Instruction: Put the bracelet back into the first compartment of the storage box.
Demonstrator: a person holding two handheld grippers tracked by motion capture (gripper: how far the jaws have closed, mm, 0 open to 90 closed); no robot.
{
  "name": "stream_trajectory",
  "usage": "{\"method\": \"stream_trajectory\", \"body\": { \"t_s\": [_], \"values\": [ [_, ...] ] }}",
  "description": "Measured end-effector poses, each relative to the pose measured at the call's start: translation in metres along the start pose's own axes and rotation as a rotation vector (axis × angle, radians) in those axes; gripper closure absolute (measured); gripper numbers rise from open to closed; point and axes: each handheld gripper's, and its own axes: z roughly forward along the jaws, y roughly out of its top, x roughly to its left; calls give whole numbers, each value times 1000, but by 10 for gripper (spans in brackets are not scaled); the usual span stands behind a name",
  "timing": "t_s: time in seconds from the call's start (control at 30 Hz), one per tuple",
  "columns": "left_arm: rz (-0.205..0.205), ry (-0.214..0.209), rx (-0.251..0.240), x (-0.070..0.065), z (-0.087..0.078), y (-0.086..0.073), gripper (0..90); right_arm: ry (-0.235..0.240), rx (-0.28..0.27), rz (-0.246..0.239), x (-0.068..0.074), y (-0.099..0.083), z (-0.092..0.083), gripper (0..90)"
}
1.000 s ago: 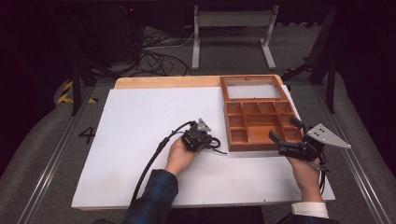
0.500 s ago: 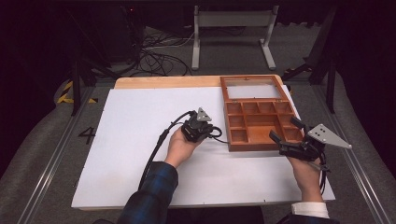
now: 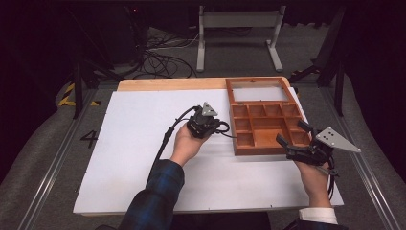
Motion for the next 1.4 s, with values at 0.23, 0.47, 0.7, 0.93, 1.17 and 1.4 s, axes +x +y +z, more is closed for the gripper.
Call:
{"method": "stream_trajectory", "body": {
  "t_s": [0.23, 0.47, 0.7, 0.93, 1.17, 1.4],
  "values": [
    [9, 16, -15, 0, 4, 12, 842, 1, 1, 1, 0, 0, 0, 35],
    [23, 26, -21, 0, 9, 24, 842, -15, -7, -2, -1, 0, -1, 35],
    [11, 38, -34, 4, 15, 35, 842, -8, -6, 2, -1, 0, -1, 35],
    [-19, 50, -53, 12, 20, 47, 842, 2, 1, 2, -1, 0, 0, 37],
    [-24, 60, -54, 16, 28, 59, 841, 1, -3, 3, -2, 1, 0, 36],
    [-42, 67, -51, 18, 42, 67, 840, 9, -8, 2, 0, 2, 0, 36]
  ]
}}
